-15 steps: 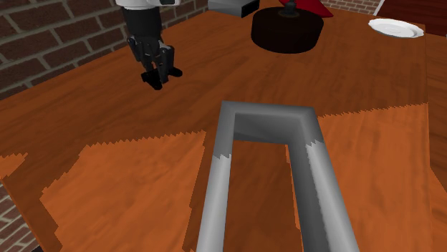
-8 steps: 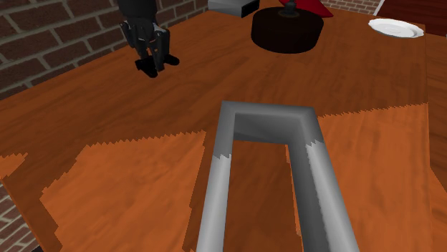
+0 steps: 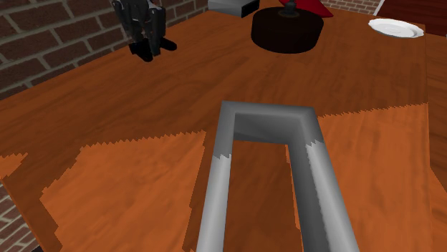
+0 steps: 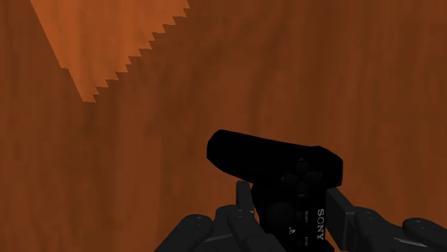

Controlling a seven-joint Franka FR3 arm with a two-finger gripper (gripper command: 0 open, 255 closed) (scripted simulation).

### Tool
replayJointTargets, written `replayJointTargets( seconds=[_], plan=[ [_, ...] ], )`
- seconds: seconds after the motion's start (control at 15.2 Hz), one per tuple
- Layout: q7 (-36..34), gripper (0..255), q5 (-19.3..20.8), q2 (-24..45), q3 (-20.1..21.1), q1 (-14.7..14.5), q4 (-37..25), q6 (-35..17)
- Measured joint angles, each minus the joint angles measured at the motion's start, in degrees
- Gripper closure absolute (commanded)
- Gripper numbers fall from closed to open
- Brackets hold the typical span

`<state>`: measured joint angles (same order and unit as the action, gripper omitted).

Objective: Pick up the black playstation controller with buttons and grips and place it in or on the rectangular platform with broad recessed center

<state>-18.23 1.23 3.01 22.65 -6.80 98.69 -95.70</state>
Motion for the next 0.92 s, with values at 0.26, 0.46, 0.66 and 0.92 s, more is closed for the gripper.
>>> replayJointTargets(
  seconds=[0.26,0.46,0.66,0.92],
  plan=[
    [-0.2,255,0.0,0.1,0.1,-0.1,-3.3,3.2],
    [-0.2,255,0.1,0.4,0.1,-0.2,-5.9,5.5],
    [-0.4,255,0.4,1.1,0.2,-0.3,-9.1,8.0],
    [3.0,255,-0.6,-2.2,-1.3,1.5,-5.9,7.9]
  ],
)
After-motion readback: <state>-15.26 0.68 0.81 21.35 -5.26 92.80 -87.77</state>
